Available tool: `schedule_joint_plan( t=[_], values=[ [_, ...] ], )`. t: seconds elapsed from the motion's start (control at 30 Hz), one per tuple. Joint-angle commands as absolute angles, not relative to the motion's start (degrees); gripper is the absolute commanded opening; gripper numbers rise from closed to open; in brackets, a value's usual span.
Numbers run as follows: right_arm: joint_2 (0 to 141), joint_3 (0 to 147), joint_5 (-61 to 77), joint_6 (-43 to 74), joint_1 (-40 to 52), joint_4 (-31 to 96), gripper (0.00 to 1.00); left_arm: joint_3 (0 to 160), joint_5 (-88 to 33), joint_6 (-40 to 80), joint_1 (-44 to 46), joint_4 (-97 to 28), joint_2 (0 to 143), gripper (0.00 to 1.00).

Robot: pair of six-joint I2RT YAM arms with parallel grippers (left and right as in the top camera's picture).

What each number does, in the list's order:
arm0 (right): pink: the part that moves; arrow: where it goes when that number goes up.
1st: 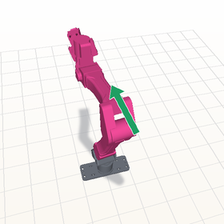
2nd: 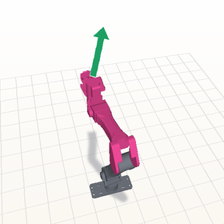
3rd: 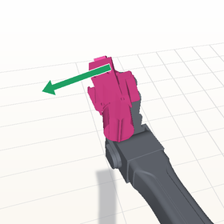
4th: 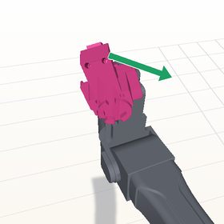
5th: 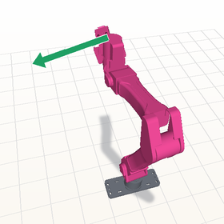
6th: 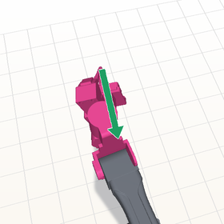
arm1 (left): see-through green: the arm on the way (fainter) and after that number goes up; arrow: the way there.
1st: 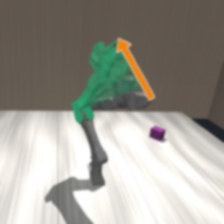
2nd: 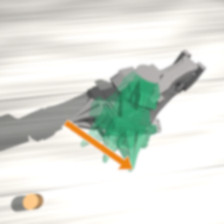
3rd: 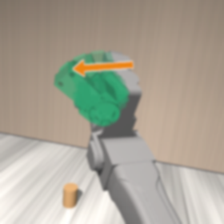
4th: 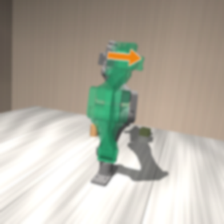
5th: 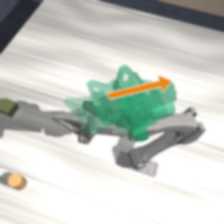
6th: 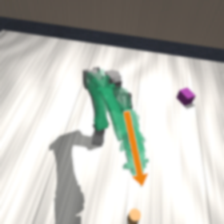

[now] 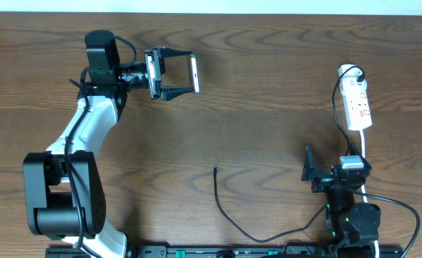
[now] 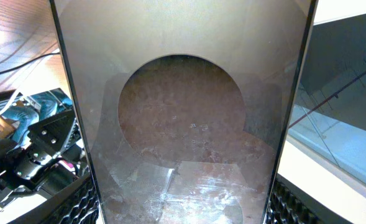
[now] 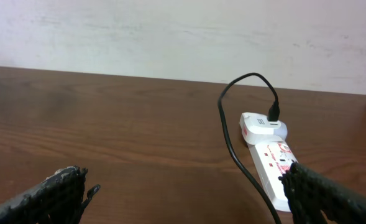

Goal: Plug charger to phone and switch on socket

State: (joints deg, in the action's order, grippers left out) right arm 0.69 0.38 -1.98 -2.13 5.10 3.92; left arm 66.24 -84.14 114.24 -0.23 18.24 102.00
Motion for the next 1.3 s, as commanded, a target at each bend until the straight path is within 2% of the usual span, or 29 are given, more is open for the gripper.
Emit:
schedule_joint_plan(
  t=[0.0, 1.27],
  values=[
    [0.38, 0.32, -2.44, -2.83, 4.71, 4.12, 0.99, 67.61, -86.56, 115.44, -0.32, 18.76, 99.94, 0.07],
    [0.38, 0.32, -2.44, -2.83, 4.71, 4.12, 0.99, 67.61, -87.68, 116.64, -0.32, 18.83, 99.94, 0.07]
  ],
)
